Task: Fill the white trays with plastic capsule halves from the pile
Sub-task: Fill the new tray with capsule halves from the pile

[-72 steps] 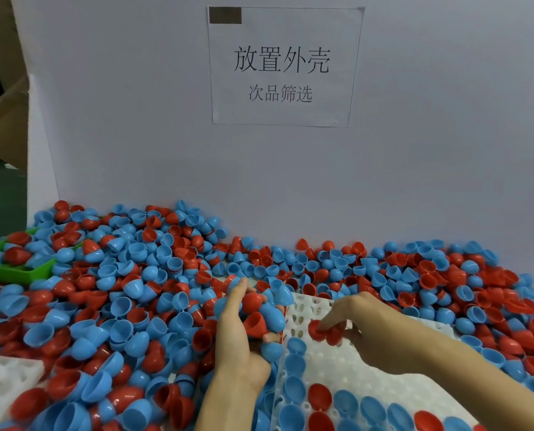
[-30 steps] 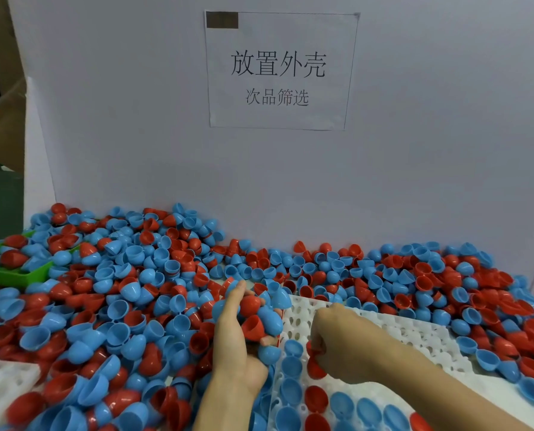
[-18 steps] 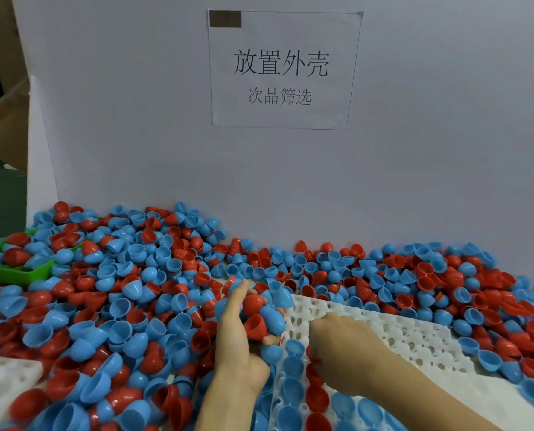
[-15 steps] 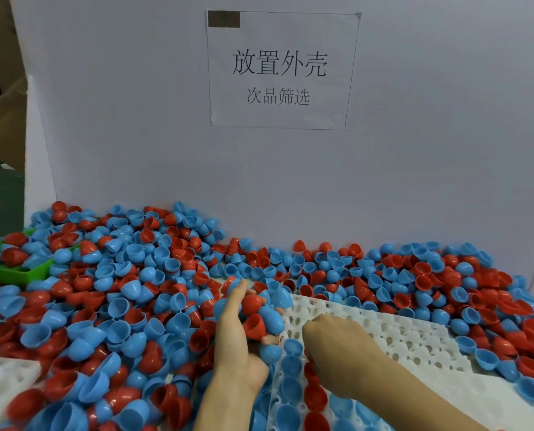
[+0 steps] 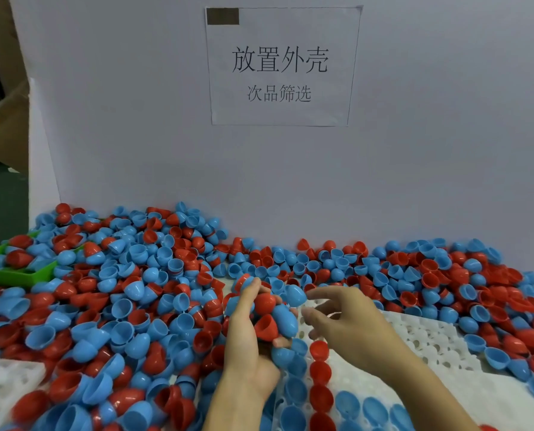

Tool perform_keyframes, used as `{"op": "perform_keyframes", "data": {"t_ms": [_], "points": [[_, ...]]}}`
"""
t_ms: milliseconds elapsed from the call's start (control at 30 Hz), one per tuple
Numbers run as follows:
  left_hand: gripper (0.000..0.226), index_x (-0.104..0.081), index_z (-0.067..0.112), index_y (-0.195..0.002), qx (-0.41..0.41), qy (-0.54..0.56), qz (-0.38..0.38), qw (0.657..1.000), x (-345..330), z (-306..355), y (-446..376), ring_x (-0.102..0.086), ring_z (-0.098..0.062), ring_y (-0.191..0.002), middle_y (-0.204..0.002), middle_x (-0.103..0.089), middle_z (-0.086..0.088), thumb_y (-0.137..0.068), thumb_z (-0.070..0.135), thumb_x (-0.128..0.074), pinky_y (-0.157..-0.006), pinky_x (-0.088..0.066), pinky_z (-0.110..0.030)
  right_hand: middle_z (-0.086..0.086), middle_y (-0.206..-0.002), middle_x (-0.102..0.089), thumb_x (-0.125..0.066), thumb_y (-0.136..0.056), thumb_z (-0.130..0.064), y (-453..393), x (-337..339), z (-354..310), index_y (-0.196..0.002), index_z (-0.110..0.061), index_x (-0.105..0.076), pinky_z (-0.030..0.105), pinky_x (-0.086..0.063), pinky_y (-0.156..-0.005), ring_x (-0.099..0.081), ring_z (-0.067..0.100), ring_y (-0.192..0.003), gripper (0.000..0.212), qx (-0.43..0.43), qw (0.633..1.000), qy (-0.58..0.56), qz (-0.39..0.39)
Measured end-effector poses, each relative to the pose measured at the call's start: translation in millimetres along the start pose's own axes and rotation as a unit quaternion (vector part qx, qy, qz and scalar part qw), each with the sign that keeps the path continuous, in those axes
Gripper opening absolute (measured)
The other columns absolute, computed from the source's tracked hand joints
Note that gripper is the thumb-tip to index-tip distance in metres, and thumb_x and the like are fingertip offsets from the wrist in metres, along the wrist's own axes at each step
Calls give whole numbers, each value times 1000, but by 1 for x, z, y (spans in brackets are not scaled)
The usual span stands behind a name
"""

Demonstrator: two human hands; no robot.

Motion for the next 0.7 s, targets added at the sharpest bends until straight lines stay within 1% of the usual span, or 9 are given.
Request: {"op": "perform_keyframes", "data": {"t_ms": [67,200,267,333,467,533,600,633,700], "points": [[29,-70,19,-64,6,-10,-23,1000,-7,-2,1,-56,-17,-52,-68,-63,-7,-80,43,-71,-30,-36,-20,-14,-93,-70,-64,-94,-31,3,3,3,-121,-30,-62,22,-59,-67,-70,-2,-73,27,-11,995,-86,51],[32,-71,17,-66,15,-39,-58,997,-18,-6,5,-55,-15,-50,-69,-63,-7,-83,43,-68,-30,-36,-19,-11,-82,-72,-70,-91,-22,9,9,6,-108,-31,-68,9,-51,-62,-68,-5,-77,19,9,971,-212,111],[28,-71,17,-69,13,-44,-72,996,-22,-7,6,-57,-16,-55,-73,-64,-6,-81,43,-70,-31,-37,-19,-17,-83,-73,-71,-90,-20,11,10,9,-103,-34,-69,7,-49,-63,-68,-4,-79,19,17,958,-262,115],[28,-72,18,-69,9,-56,-77,995,-25,-7,7,-58,-16,-58,-74,-65,-6,-82,43,-69,-31,-36,-19,-20,-84,-73,-71,-89,-20,11,12,11,-103,-35,-69,11,-51,-62,-69,-2,-79,20,19,953,-281,111],[26,-71,20,-66,-23,-50,-25,998,-17,-3,3,-61,-20,-62,-74,-64,-5,-80,42,-69,-31,-34,-19,-5,-78,-72,-69,-91,-24,14,25,22,-102,-35,-61,18,-54,-53,-69,7,-71,18,-1,958,-245,147],[25,-69,21,-67,-42,-49,5,998,-11,0,1,-58,-21,-63,-74,-62,-5,-76,43,-71,-32,-33,-19,-3,-76,-71,-69,-89,-35,15,23,20,-96,-36,-61,20,-55,-53,-70,12,-68,11,3,969,-216,119],[24,-68,22,-65,-57,-51,23,997,-8,1,1,-56,-17,-58,-73,-61,-3,-74,45,-72,-36,-36,-20,-6,-77,-72,-70,-84,-48,16,3,8,-92,-40,-60,19,-55,-57,-71,10,-67,16,12,980,-199,25],[24,-68,23,-63,-60,-51,29,996,-8,1,2,-57,-16,-55,-70,-62,-2,-72,45,-73,-39,-40,-22,-7,-78,-73,-72,-82,-50,18,-7,3,-92,-40,-58,18,-55,-59,-71,8,-68,20,16,982,-190,-7],[24,-69,23,-60,-59,-51,34,996,-9,0,3,-59,-14,-53,-66,-63,-1,-69,45,-74,-43,-44,-23,-4,-78,-74,-77,-80,-44,19,-12,1,-94,-38,-56,16,-53,-60,-71,8,-69,26,18,984,-179,-9]]}}
Point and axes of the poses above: each hand's wrist, its own y-axis away from the middle knuckle, its own x-axis out of the back of the hand, z = x × y, the point moved 10 cm from there along -y, towards the middle knuckle
